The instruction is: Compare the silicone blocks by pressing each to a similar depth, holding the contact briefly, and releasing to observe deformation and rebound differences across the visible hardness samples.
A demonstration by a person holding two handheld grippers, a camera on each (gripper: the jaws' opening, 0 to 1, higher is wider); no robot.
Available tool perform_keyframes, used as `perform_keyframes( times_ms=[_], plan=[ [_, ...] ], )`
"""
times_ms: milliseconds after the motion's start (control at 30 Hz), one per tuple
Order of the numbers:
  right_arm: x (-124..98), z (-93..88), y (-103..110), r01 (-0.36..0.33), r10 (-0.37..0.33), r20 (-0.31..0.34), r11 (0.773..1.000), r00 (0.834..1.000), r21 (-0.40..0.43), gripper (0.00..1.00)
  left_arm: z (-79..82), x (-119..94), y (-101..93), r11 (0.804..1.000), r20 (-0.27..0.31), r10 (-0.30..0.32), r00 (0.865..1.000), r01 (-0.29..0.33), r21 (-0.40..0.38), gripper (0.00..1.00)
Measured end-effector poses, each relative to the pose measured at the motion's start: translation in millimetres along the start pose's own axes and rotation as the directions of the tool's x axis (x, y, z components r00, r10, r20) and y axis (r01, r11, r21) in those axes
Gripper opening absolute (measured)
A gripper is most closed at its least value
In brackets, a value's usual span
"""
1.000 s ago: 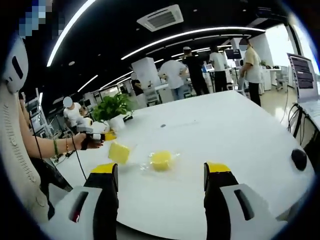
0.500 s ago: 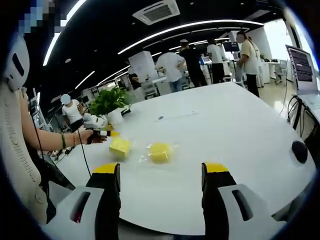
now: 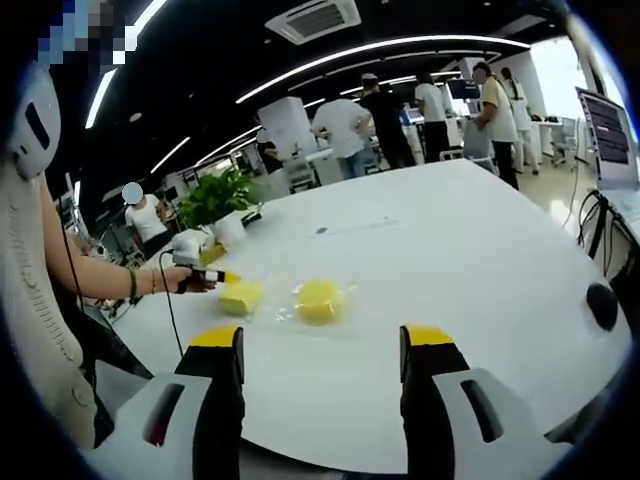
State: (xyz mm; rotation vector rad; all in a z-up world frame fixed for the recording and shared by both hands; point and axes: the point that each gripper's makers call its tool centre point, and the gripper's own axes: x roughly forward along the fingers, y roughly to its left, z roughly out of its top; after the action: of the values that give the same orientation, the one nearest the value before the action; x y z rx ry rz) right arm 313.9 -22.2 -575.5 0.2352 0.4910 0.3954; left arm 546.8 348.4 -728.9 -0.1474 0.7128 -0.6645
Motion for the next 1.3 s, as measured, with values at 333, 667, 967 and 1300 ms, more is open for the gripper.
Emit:
perform_keyframes(
  times_ms=[333, 667, 967, 1300],
  plan=[
    [2.0, 1.3, 2.2, -0.015, 0.014, -0.012, 1.000, 1.000, -0.013, 0.57, -0.2, -1.5, 0.5, 1.000, 0.029, 0.013, 0.999, -0.013, -0.026, 0.00],
    [0.8, 3.5, 8.0, -0.040, 0.040, -0.003, 0.999, 0.999, -0.028, 0.56, 9.8, -19.9, 7.1, 0.990, 0.075, 0.117, 0.990, -0.122, 0.071, 0.06],
    [-5.7, 13.8, 18.6, -0.081, 0.082, 0.048, 0.996, 0.996, -0.025, 0.56, 30.3, -56.2, -11.3, 0.981, 0.152, 0.163, 0.975, -0.177, 0.083, 0.25],
    [-3.5, 29.1, 46.6, -0.192, 0.199, 0.098, 0.979, 0.975, -0.071, 0.57, 39.7, -123.7, -86.7, 0.980, 0.248, 0.142, 0.958, -0.172, 0.104, 0.38]
  ],
)
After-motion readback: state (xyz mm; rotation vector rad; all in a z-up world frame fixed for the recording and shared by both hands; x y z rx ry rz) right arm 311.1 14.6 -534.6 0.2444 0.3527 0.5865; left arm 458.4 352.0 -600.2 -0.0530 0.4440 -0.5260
